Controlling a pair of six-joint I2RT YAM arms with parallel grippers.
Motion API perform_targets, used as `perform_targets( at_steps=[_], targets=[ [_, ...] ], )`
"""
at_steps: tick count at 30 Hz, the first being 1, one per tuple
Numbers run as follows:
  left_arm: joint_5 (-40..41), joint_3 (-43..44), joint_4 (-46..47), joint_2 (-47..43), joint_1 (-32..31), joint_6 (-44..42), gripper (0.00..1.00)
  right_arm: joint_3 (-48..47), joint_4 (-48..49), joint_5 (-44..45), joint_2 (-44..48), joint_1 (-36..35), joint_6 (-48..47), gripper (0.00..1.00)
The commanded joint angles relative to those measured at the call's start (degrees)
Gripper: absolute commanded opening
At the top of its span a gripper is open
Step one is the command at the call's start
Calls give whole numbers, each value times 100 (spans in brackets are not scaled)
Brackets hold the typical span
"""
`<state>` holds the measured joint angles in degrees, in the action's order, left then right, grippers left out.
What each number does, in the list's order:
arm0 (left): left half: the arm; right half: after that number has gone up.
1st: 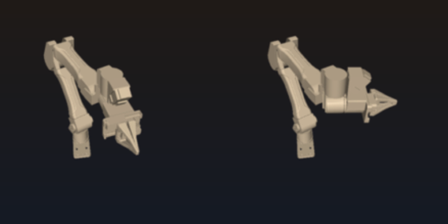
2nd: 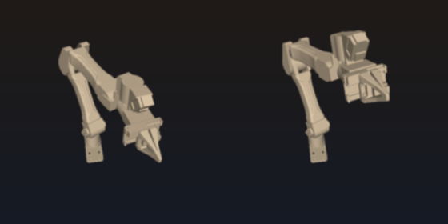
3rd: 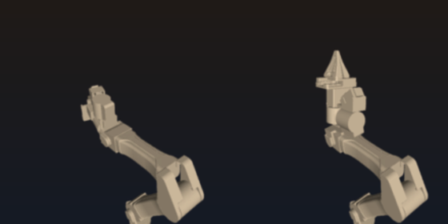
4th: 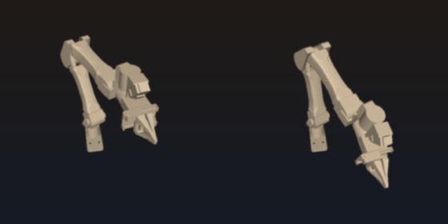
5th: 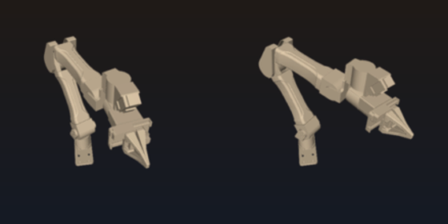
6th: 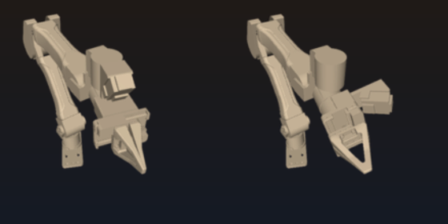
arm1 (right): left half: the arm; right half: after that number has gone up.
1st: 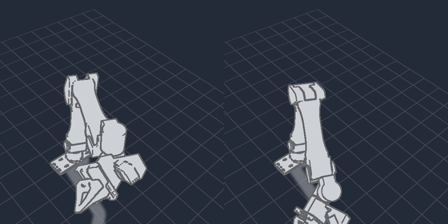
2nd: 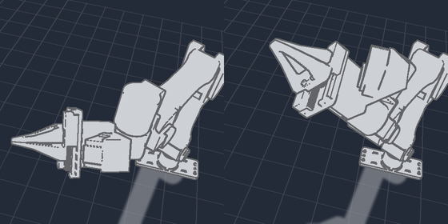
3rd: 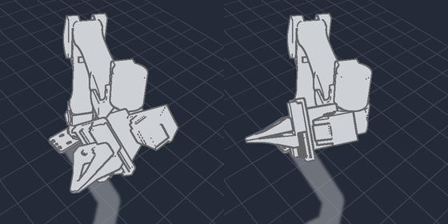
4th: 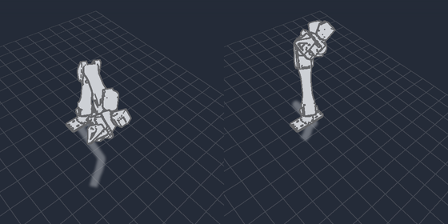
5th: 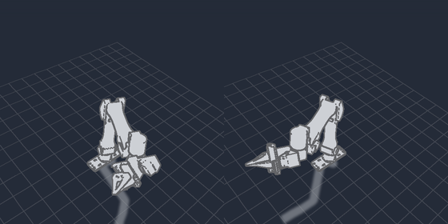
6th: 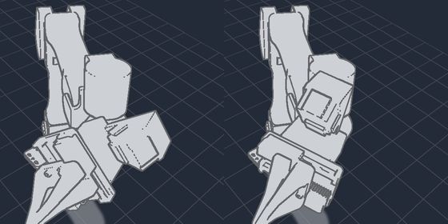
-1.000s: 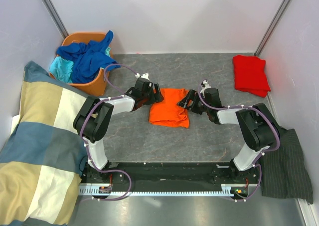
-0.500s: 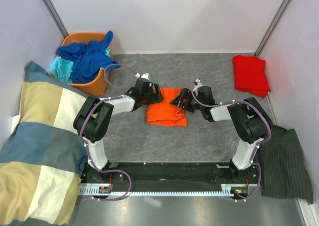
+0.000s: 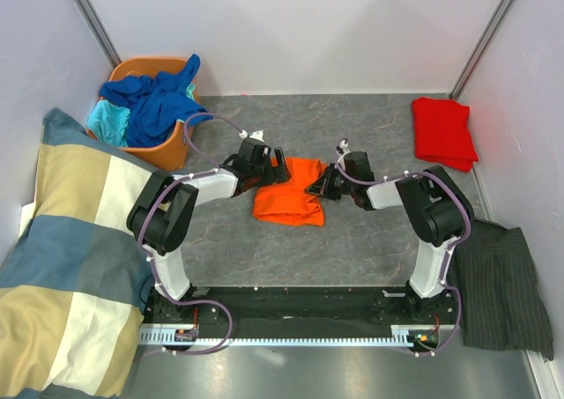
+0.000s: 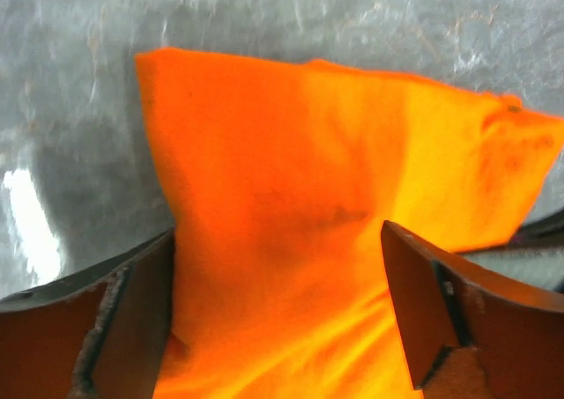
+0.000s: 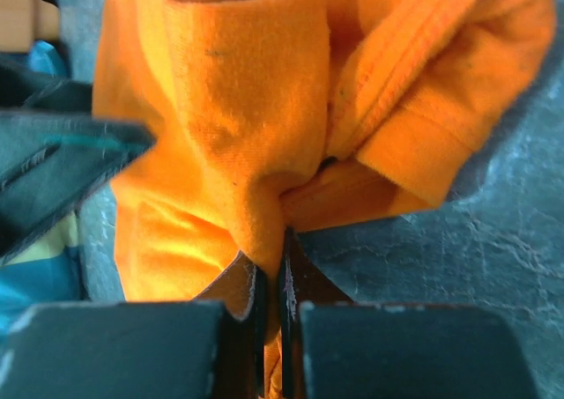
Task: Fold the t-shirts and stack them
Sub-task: Put the neatly folded tshirt into the corner of the board with the right arm
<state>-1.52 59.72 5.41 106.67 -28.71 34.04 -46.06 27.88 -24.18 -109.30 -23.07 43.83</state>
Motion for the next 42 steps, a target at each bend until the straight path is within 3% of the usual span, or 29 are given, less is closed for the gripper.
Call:
perform_targets(
  at_steps=[1, 8, 11, 16, 20, 29, 42],
  targets=[
    [353, -189, -1507, -723, 14, -47, 100, -464, -1853, 642, -23, -48, -796, 0],
    [626, -171, -1999, -2201, 208, -161, 100, -2352, -4156, 2118, 128, 171, -2027, 0],
    [609, -294, -2132, -2501, 252, -196, 100, -3886, -5272, 2830, -258, 451, -2545, 0],
    [258, -575, -2316, -2844, 252, -21, 100, -5508, -6584, 4244, -1005, 672, -3372, 0],
    [178, -883, -2369, -3135, 243, 32, 100, -6395, -6909, 4922, -1322, 952, -3610, 0],
    [178, -1085, -2518, -3293, 252, -20, 100, -7126, -6963, 5968, -1796, 1357, -4251, 0],
    [178, -1147, -2563, -3153, 252, 67, 100, -8208, -6217, 6365, -2272, 1780, -5375, 0]
  ],
)
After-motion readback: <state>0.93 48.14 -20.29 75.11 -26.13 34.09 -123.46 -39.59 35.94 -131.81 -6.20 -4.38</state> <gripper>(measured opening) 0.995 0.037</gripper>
